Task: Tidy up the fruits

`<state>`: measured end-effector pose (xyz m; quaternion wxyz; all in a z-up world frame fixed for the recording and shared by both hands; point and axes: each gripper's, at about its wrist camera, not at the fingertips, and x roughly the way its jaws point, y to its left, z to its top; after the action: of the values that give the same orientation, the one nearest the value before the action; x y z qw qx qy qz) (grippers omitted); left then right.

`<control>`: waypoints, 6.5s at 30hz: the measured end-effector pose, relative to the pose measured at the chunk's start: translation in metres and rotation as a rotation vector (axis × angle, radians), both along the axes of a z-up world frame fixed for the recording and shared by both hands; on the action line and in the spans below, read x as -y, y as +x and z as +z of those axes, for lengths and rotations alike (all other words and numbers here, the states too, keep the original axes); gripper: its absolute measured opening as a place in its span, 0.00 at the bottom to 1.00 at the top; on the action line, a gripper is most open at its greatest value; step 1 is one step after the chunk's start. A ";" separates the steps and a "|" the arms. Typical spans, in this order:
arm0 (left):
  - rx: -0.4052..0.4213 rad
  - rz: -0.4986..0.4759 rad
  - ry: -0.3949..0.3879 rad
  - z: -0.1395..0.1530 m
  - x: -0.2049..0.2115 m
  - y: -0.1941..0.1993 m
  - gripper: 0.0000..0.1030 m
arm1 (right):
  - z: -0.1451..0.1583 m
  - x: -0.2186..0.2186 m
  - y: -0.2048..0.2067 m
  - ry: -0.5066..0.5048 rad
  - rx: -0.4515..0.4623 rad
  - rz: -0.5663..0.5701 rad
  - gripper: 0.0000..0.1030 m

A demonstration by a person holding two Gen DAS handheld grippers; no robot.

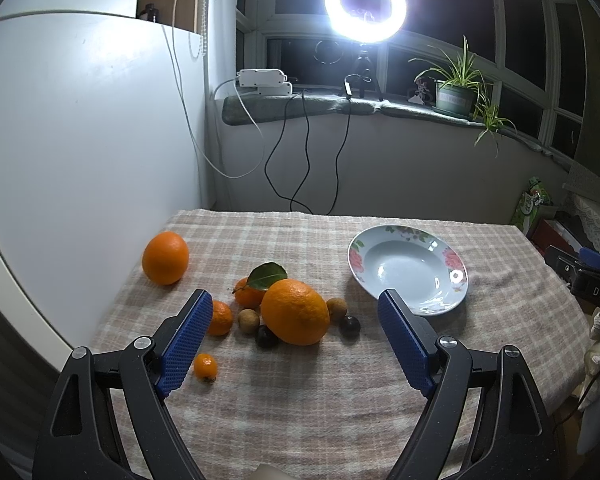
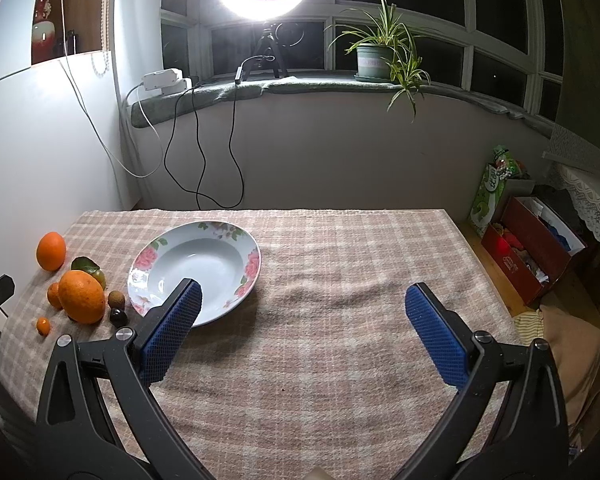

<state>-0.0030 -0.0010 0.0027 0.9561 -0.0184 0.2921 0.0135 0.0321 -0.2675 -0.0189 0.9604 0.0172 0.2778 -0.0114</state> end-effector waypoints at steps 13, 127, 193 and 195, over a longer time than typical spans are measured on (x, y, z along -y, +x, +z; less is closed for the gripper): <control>0.000 0.000 -0.001 0.000 -0.001 0.000 0.82 | -0.003 -0.001 0.000 0.000 -0.003 0.001 1.00; -0.137 -0.090 -0.352 -0.079 -0.047 0.071 0.54 | -0.085 -0.242 0.143 0.194 -0.606 0.890 0.69; -0.182 -0.381 -0.316 -0.071 0.110 0.164 0.56 | -0.070 -0.066 0.186 0.195 -0.573 0.547 0.70; -0.179 -0.375 -0.306 -0.071 0.108 0.163 0.56 | -0.069 -0.068 0.187 0.206 -0.569 0.549 0.70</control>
<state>0.1603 -0.1093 -0.0683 0.8985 -0.1070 0.3724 -0.2065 0.2190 -0.2000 -0.0880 0.8058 0.0343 0.5263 0.2692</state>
